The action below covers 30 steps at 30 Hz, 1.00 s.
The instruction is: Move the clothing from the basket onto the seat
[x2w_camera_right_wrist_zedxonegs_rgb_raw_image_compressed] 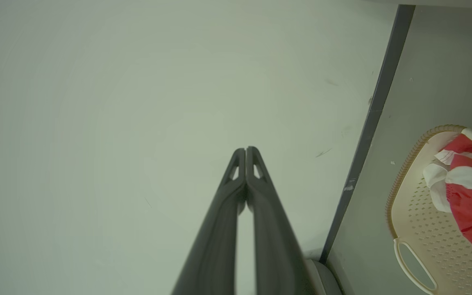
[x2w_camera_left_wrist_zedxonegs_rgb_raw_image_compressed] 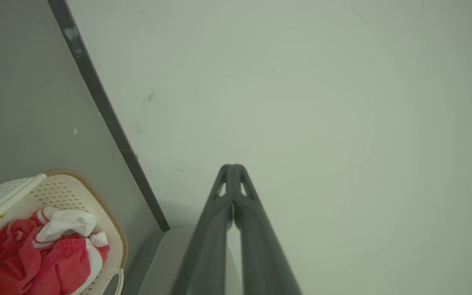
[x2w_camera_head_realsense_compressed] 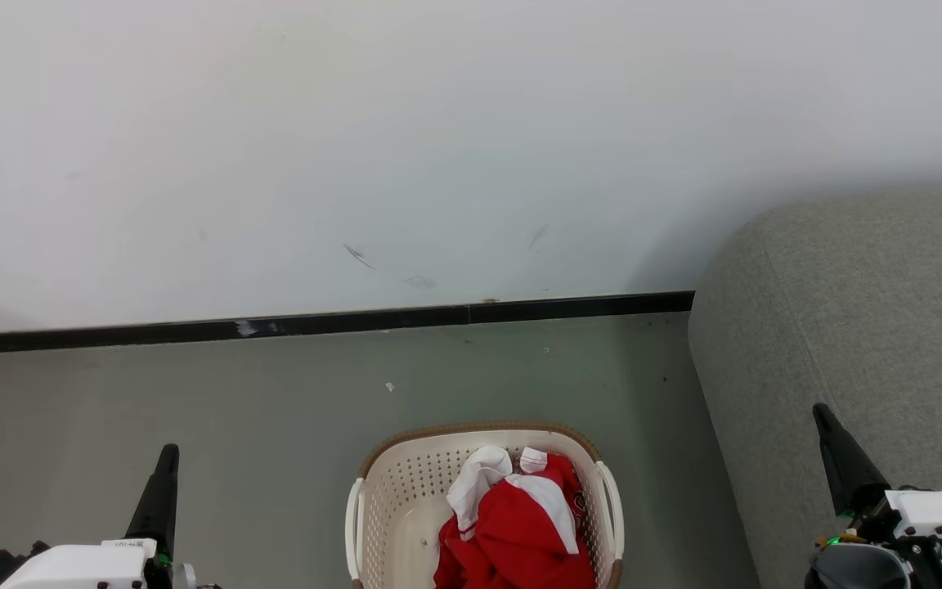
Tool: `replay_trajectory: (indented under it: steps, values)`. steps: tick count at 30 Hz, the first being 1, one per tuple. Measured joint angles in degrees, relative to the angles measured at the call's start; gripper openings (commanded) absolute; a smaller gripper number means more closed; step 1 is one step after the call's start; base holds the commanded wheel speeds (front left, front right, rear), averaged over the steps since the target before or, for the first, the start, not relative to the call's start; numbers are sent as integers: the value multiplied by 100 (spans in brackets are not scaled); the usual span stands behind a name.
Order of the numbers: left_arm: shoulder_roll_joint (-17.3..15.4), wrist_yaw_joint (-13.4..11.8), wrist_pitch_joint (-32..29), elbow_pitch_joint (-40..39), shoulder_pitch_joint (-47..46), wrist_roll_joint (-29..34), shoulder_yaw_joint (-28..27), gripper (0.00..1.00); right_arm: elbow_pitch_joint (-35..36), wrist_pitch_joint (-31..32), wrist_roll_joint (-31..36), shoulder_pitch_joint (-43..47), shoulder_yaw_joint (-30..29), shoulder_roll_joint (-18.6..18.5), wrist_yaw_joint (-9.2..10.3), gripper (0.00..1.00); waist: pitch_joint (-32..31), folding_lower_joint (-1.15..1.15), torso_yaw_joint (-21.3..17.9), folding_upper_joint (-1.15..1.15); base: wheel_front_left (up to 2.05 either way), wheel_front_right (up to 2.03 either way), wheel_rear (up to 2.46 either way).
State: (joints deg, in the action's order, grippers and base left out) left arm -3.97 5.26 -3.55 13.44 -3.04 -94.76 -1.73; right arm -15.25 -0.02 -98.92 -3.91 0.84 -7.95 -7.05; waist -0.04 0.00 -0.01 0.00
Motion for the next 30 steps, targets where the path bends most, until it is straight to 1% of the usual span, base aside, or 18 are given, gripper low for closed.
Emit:
replay_trajectory:
  steps: [30]
  values:
    - [7, 0, -42, 0, 0, 0, -4, 0, 1, -1, 0, 0, 4, -11, 0, 0, 0, 0, 0, 0, 0, 0, 0]
